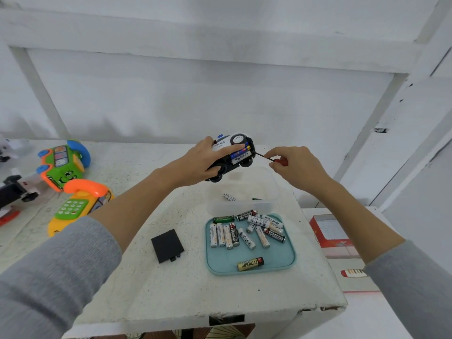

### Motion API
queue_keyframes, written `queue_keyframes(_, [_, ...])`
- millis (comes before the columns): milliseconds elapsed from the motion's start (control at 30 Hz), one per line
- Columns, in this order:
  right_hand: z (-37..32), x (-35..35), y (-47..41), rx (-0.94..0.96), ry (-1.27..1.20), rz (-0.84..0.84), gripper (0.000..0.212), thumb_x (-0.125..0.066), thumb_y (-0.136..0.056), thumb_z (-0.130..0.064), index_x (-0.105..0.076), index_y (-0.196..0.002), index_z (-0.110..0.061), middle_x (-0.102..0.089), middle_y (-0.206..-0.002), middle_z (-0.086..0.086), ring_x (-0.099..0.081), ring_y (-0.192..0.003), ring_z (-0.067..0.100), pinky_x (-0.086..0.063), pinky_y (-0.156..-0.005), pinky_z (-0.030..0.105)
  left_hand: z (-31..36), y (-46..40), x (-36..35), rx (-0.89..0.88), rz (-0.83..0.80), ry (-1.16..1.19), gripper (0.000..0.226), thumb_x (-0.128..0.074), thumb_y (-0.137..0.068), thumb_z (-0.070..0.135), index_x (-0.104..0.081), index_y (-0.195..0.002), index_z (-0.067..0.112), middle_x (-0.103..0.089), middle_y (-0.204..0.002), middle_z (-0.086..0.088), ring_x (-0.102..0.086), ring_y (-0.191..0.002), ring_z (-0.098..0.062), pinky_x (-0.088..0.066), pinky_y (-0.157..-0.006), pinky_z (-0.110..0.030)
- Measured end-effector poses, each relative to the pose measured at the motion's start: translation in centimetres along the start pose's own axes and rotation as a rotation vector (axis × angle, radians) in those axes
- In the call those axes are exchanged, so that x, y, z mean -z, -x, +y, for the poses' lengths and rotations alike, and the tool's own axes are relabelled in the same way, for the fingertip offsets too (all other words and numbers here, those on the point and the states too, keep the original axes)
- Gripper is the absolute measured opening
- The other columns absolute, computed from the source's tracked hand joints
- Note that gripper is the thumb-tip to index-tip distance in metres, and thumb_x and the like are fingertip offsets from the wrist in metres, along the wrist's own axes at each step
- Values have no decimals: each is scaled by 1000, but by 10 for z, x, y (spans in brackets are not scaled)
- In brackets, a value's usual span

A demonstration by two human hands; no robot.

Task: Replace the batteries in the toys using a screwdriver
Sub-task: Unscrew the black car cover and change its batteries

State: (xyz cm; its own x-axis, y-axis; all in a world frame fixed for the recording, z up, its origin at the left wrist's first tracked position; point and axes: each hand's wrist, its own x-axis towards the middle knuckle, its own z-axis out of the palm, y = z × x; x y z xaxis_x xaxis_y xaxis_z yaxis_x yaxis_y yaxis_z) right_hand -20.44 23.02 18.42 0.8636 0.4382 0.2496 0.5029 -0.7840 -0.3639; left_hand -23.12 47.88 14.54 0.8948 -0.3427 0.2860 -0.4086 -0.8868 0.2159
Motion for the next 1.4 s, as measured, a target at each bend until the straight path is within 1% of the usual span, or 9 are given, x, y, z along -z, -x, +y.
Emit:
queue_keyframes(167, [7, -3, 0, 8, -14, -33, 22, -52, -91, -19, -65, -108, -24, -46, -60, -12, -41, -57, 4, -32, -53, 25, 0, -3, -2, -59, -11, -88, 60, -35, -88, 26, -13, -137, 52, -36, -100, -12, -40, -85, -28, -31, -73, -33])
queue_keyframes(367, [11, -3, 2, -15, -8, -39, 22, -53, -91, -20, -66, -108, -25, -49, -63, -11, -43, -60, 5, -33, -55, 24, -1, -5, -3, -64, -36, -81, 67, -45, -95, 16, -16, -143, 51, -39, -104, -15, -41, -85, -28, -38, -76, -35])
queue_keyframes(467, [5, -11, 4, -10, 134, -24, 28, -46, -95, -22, -59, -119, -26, -65, -91, 1, -57, -84, 22, -40, -68, 29, 2, -8, -6, -29, -49, -56, 65, -46, -96, 15, -19, -149, 41, -33, -100, -8, -39, -86, -27, -38, -80, -36])
queue_keyframes(567, [-1, -20, 6, 13, 260, -22, 32, -41, -97, -21, -54, -126, -24, -64, -110, 7, -57, -98, 29, -39, -71, 31, 7, -11, -7, -40, -51, -71, 65, -46, -96, 14, -18, -150, 36, -30, -99, -6, -35, -84, -24, -32, -76, -31])
queue_keyframes(767, [13, -10, -2, -24, 27, -104, 22, -53, -91, -22, -65, -109, -28, -54, -70, -7, -48, -64, 11, -37, -59, 26, 5, -11, 2, -52, -125, -173, 69, -45, -96, 14, -8, -149, 38, -37, -109, -15, -34, -87, -23, -35, -80, -32])
queue_keyframes(900, [14, -14, -3, 2, -11, -147, 21, -55, -91, -23, -66, -108, -29, -49, -68, -10, -44, -60, 4, -34, -55, 23, 8, -15, 1, -65, -134, -149, 72, -45, -96, 14, 3, -143, 38, -38, -108, -16, -35, -88, -24, -37, -83, -36])
queue_keyframes(1133, [16, -26, 6, -23, -143, 39, 22, -54, -91, -21, -65, -110, -26, -49, -63, -10, -46, -62, 13, -35, -63, 25, 8, -14, 1, 64, -100, 124, 68, -45, -97, 15, -7, -139, 53, -37, -110, -16, -45, -94, -34, -40, -92, -42])
queue_keyframes(1267, [13, -29, 9, -15, -241, 203, 22, -55, -91, -18, -65, -110, -24, -53, -63, -4, -47, -60, 14, -38, -62, 26, 10, -7, 3, 126, -67, 300, 68, -45, -99, 14, -4, -137, 54, -37, -112, -15, -44, -100, -34, -36, -93, -34])
queue_keyframes(1400, [9, -29, 6, -18, -273, 223, 23, -54, -91, -18, -65, -110, -25, -48, -58, -10, -44, -55, 8, -35, -61, 25, 13, -6, 1, 148, -61, 374, 70, -45, -99, 13, -5, -143, 48, -37, -111, -16, -41, -103, -32, -32, -91, -31])
